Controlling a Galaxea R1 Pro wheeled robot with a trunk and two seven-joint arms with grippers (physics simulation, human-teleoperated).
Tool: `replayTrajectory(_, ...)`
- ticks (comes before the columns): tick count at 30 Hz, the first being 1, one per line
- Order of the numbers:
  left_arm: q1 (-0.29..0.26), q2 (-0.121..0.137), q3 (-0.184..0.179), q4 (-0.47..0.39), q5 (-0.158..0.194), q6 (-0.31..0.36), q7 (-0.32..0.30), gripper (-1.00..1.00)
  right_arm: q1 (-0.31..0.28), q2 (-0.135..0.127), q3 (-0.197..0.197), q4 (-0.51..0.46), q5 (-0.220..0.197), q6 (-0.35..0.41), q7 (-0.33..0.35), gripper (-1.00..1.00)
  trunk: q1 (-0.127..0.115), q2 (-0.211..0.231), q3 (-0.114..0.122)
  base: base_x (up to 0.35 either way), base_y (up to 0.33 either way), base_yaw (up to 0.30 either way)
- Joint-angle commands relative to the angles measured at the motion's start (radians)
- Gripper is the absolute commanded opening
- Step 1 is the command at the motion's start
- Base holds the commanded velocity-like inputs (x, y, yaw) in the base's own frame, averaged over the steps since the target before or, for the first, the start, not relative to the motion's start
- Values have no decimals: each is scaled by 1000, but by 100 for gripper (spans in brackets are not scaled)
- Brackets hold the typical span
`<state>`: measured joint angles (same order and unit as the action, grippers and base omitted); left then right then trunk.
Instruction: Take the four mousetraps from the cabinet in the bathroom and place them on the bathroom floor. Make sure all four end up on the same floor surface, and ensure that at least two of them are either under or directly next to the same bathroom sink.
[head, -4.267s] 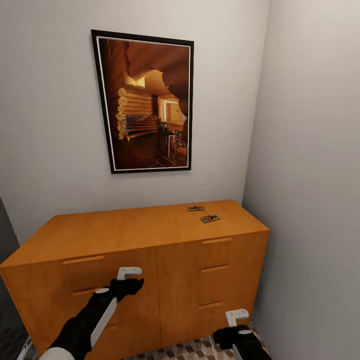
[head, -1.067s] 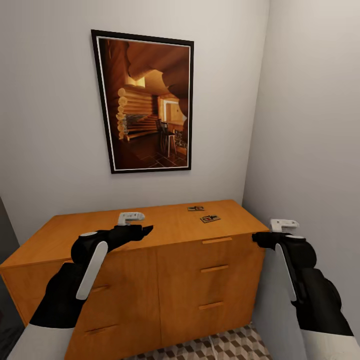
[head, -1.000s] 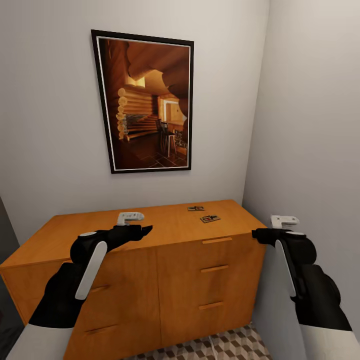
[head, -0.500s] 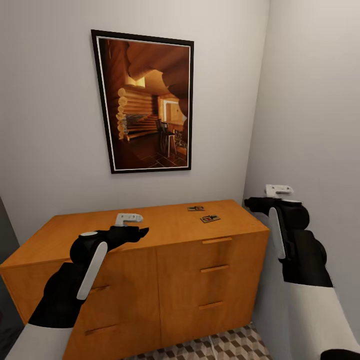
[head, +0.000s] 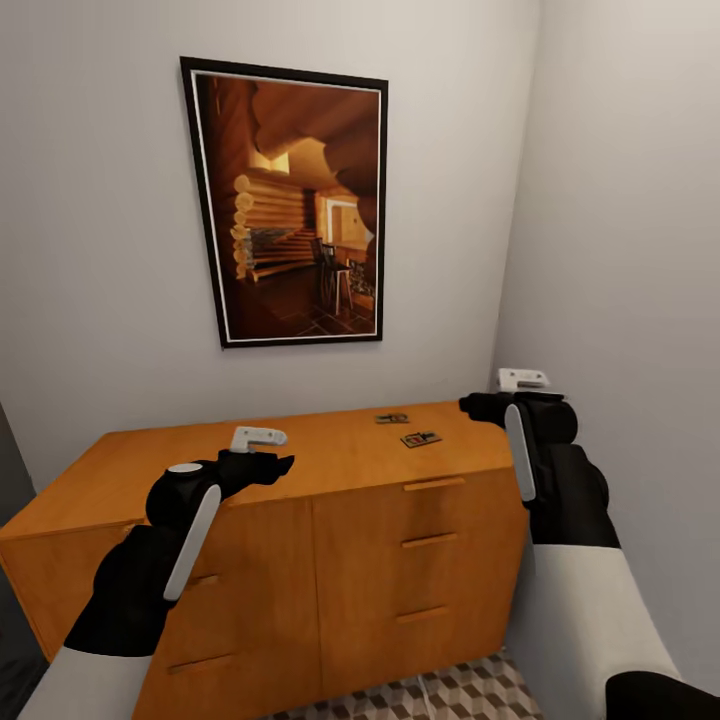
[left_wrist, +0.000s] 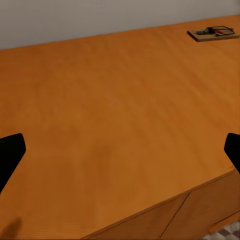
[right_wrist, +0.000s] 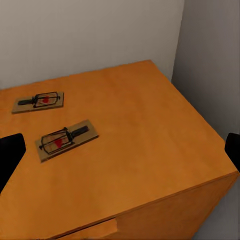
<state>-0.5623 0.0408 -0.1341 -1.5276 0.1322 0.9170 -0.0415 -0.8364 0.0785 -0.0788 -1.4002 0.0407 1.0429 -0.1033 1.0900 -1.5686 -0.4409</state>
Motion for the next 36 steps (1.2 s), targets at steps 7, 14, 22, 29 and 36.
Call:
replayTrajectory(7, -2, -1, 1, 2, 8, 1, 1, 100, -2, 5, 0, 6, 1, 4, 1, 100, 0, -1, -1, 258, 0, 0)
replayTrajectory(14, -2, -1, 5, 4, 9, 1, 2, 100, -3, 6, 32, 34, -1, 4, 2, 100, 0, -1, -1, 313, 0, 0)
replayTrajectory(22, -1, -1, 7, 4, 10, 2, 2, 100, -3, 7, 68, 64, 2, 4, 2, 100, 0, -1, -1, 322, 0, 0)
replayTrajectory(29, -1, -1, 13, 5, 10, 2, 2, 100, -3, 18, 74, 76, -5, 4, 12, 100, 0, -1, -1, 315, 0, 0)
replayTrajectory(36, -1, -1, 12, 6, 10, 1, 2, 100, -3, 20, 74, 84, -8, 4, 19, 100, 0, -1, -1, 119, 0, 0)
